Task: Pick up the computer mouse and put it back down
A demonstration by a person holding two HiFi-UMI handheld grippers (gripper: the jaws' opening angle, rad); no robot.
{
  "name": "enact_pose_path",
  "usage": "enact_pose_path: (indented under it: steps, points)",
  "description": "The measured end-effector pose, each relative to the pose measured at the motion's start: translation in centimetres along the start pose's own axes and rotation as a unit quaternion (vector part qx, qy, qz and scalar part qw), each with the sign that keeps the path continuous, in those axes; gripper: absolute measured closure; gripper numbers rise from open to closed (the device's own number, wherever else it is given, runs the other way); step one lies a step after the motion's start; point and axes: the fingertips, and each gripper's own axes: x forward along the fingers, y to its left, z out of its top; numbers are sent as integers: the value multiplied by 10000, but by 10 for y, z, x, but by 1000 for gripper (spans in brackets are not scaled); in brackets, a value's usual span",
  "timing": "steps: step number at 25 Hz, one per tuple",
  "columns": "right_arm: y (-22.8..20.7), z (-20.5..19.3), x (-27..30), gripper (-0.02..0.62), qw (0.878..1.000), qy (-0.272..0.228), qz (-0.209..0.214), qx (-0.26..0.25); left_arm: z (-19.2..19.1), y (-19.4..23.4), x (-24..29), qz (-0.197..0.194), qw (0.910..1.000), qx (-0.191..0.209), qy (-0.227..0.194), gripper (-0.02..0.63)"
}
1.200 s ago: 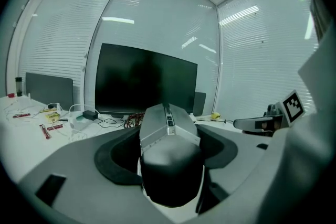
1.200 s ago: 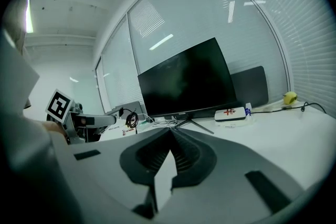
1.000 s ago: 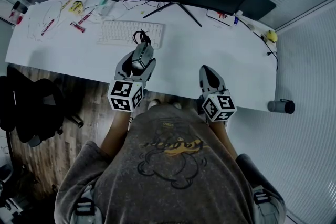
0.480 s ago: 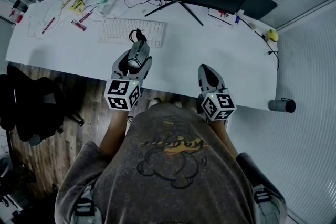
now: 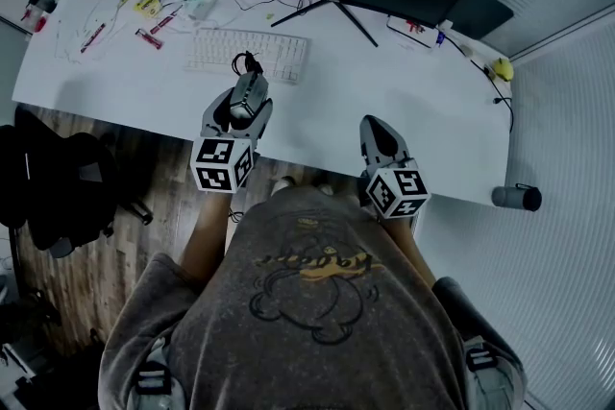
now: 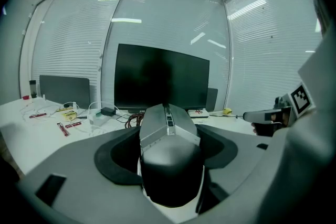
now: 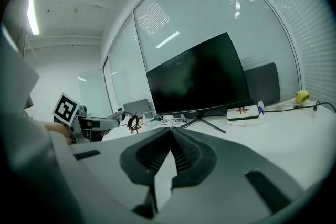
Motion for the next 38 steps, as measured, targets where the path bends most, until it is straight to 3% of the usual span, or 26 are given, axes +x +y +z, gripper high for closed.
enact_pose_path:
  steps: [12,27,38]
  points:
    - [-2,-7,1,589,9999,85,18,57,-71,29,24,376,9967,124,706,290]
    - [-8,-8,5,589,9998,146,-75,74,-146,38,60,338,9882,194,1482,290]
    - [-19,-8,9,589,9996,200,-187,94,-176,49,75,440,9814,116,1863,290]
